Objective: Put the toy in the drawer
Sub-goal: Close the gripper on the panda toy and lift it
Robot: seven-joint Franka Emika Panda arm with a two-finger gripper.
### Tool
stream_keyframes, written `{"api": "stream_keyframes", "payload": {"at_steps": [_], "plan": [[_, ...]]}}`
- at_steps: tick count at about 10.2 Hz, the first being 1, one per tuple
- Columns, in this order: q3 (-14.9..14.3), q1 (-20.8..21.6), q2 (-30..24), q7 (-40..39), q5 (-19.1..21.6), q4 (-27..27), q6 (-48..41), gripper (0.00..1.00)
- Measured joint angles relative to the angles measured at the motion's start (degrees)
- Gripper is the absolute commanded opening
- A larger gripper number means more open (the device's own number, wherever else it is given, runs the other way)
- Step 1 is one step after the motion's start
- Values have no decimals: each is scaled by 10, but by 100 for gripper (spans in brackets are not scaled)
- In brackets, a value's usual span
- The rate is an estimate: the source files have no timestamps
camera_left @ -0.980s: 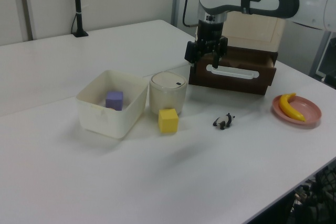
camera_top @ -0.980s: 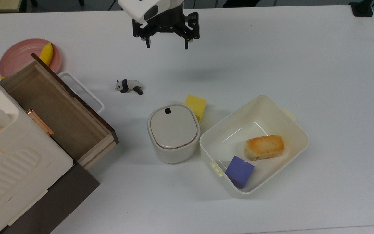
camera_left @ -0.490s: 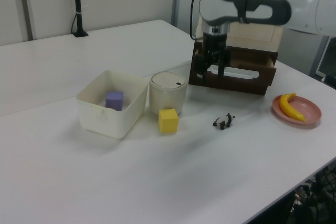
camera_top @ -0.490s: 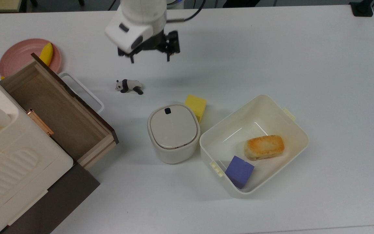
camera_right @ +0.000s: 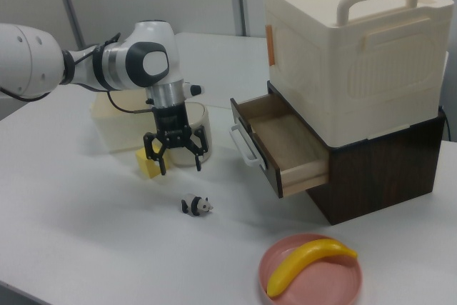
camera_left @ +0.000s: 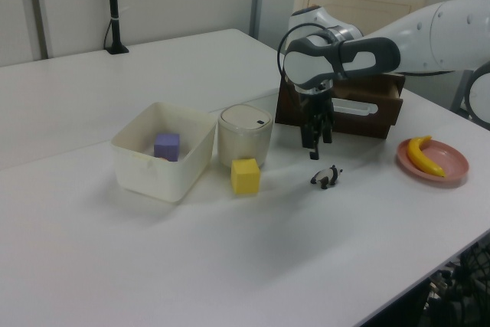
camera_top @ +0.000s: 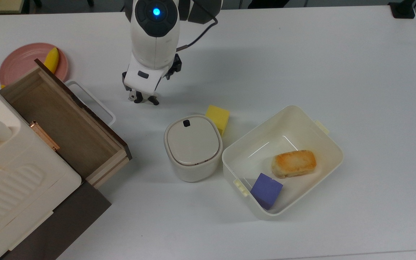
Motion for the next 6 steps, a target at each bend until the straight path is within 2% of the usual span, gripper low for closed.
{"api": "stream_keyframes", "payload": {"at_steps": [1, 3, 5, 6], "plan": [[0, -6, 5, -44, -20, -10, 16, 85], [0, -5, 14, -79, -55, -45, 77, 82], [1, -3, 23, -82, -87, -74, 117, 59], [2, -2, 25, -88, -94, -76, 117, 30]]}}
